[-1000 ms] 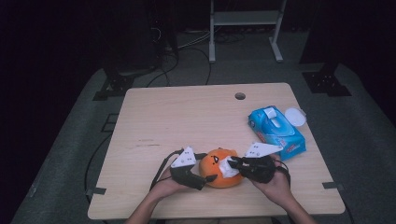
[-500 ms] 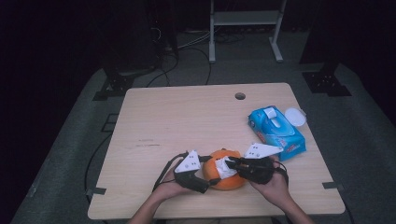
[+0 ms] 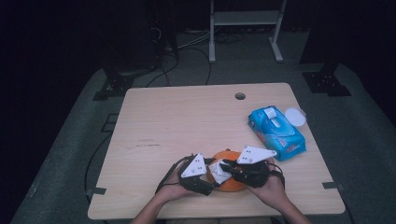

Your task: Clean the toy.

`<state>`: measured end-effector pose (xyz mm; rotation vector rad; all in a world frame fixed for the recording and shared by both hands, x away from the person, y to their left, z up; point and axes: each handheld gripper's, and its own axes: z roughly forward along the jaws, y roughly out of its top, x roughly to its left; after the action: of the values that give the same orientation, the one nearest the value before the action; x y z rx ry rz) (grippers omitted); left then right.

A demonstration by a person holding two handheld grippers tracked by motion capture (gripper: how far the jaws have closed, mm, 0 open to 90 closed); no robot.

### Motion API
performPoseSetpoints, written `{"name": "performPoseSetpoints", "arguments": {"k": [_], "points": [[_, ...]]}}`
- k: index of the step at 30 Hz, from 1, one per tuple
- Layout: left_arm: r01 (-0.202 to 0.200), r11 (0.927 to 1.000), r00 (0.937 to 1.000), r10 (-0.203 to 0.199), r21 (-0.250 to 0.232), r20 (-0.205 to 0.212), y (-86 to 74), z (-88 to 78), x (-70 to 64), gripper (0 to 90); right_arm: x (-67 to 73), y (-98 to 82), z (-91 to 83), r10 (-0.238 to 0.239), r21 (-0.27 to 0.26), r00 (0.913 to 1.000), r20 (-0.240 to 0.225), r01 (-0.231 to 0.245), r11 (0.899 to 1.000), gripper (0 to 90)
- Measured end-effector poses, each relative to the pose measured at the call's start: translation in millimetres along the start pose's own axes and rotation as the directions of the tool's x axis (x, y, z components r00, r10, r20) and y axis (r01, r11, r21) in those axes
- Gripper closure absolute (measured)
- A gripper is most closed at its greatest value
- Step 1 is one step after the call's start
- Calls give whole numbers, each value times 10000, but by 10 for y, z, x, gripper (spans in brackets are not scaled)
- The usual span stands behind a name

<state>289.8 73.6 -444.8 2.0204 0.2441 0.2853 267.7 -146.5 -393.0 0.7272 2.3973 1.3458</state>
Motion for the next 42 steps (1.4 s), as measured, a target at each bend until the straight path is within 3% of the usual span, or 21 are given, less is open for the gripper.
{"name": "performPoseSetpoints", "arguments": {"k": [5, 6, 7, 9, 10, 14, 17, 20, 22, 24, 26, 27, 28, 30, 32, 34, 35, 41, 42], "points": [[223, 9997, 9997, -224, 50, 127, -47, -29, 48, 253, -202, -74, -55, 599, 38, 9973, 419, -601, 9982, 796], [521, 9986, 9986, -522, 56, 112, -54, -29, 74, 223, -335, -149, -84, 1048, 130, 9923, 655, -1059, 9943, 797], [959, 9954, 9954, -959, 24, 23, -51, -16, 96, 188, -376, -176, -91, 1212, 181, 9899, 731, -1228, 9923, 797], [1810, 9834, 9835, -1810, 125, 1, -45, 19, 145, 84, -450, -217, -105, 1652, 228, 9839, 684, -1670, 9857, 798], [1886, 9820, 9820, -1887, 132, 25, -44, 30, 150, 73, -444, -207, -105, 1641, 244, 9841, 678, -1661, 9858, 799], [1338, 9910, 9909, -1339, 91, 104, -22, 30, 101, 135, -290, -110, -72, 1291, 100, 9916, 107, -1292, 9916, 798], [916, 9956, 9956, -919, 196, 158, -34, 6, 91, 200, -198, -69, -50, 1215, 33, 9918, -396, -1215, 9926, 797], [781, 9965, 9966, -788, 285, 231, -66, -25, 122, 242, -221, -74, -55, 1095, 91, 9938, -171, -1093, 9940, 797], [697, 9968, 9971, -707, 384, 268, -99, -49, 145, 251, -309, -115, -78, 1028, 192, 9938, 415, -1037, 9944, 798], [805, 9960, 9961, -818, 398, 322, -138, -68, 165, 246, -411, -192, -107, 1503, 265, 9871, 552, -1519, 9880, 798], [925, 9947, 9951, -939, 456, 302, -127, -66, 169, 222, -433, -223, -118, 1651, 278, 9846, 573, -1669, 9856, 798], [987, 9939, 9946, -1002, 500, 272, -103, -59, 169, 163, -426, -238, -130, 1707, 284, 9839, 535, -1723, 9846, 799], [1134, 9923, 9931, -1146, 490, 231, -56, -49, 167, 83, -376, -211, -122, 1604, 262, 9858, 500, -1618, 9865, 799], [1199, 9927, 9925, -1201, 85, 235, 8, -52, 150, 70, -310, -174, -97, 1425, 199, 9894, 292, -1431, 9895, 798], [1088, 9941, 9937, -1087, -24, 257, 54, -51, 114, 79, -218, -139, -69, 1122, 161, 9937, 60, -1123, 9935, 796], [623, 9976, 9980, -626, 290, 99, 39, -45, 94, 154, -150, -120, -52, 785, 209, 9969, 105, -787, 9967, 796], [687, 9971, 9975, -692, 329, 131, 13, -52, 104, 182, -143, -120, -48, 616, 233, 9980, 162, -620, 9978, 796], [1070, 9931, 9938, -1084, 485, 264, -69, -124, 216, 247, -292, -207, -77, 1004, 343, 9945, 311, -1014, 9943, 797], [1190, 9914, 9923, -1207, 545, 285, -98, -146, 245, 247, -377, -259, -107, 1244, 389, 9910, 502, -1264, 9912, 797]]}}
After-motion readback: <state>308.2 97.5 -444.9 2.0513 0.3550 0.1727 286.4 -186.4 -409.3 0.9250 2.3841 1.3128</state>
